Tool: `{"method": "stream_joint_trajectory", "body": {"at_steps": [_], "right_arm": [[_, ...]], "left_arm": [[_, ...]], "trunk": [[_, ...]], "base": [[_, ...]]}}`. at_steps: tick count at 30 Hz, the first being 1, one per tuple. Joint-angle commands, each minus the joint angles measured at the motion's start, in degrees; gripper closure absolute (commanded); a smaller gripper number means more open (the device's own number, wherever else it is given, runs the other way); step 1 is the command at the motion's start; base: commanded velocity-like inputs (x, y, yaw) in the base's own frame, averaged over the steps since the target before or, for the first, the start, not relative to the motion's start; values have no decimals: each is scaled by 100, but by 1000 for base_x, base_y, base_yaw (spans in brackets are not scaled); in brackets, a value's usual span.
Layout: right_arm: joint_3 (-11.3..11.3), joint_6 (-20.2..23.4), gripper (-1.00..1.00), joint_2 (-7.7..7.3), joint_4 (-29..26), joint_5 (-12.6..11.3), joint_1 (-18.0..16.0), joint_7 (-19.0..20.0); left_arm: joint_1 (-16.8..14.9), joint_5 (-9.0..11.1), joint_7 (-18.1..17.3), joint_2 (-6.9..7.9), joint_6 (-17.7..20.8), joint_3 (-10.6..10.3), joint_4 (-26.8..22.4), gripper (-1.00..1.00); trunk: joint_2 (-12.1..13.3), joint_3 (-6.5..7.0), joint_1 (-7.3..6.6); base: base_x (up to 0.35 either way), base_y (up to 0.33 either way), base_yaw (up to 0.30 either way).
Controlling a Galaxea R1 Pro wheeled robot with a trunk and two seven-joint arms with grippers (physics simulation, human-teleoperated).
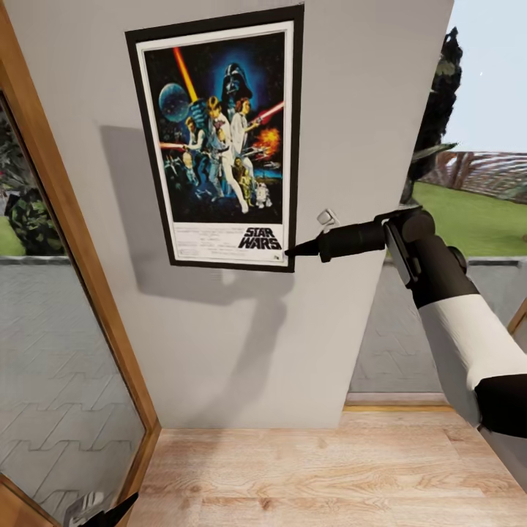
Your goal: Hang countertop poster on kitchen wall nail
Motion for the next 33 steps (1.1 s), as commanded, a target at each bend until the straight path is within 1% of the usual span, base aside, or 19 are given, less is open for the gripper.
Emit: {"method": "stream_joint_trajectory", "body": {"at_steps": [1,6,7,9,10,17,33], "right_arm": [[4,61,100,-5,-2,6,19,30],[-12,55,100,-12,-2,5,144,28],[-37,32,100,-24,-2,3,192,37],[-168,-101,100,-58,-2,3,263,109],[-200,-137,100,-65,-2,4,275,133],[-314,-258,100,-87,-2,7,321,215],[-337,-282,100,-91,-1,7,333,232]], "left_arm": [[-7,30,-7,3,-50,-48,5,-100],[-7,36,-7,3,-50,-48,5,-100],[-8,37,-7,3,-50,-48,5,-100],[-7,37,-7,3,-50,-48,5,-100],[-8,37,-7,3,-50,-48,5,-100],[-8,38,-7,3,-50,-48,5,-100],[-5,40,-7,12,-46,-48,5,-100]], "trunk": [[-13,-13,4],[-13,-13,4],[-13,-13,4],[-13,-13,4],[-13,-13,4],[-13,-13,4],[-13,-13,4]], "base": [[0,0,0],[0,0,0],[0,0,0],[0,0,0],[0,0,0],[0,0,0],[0,0,0]]}}
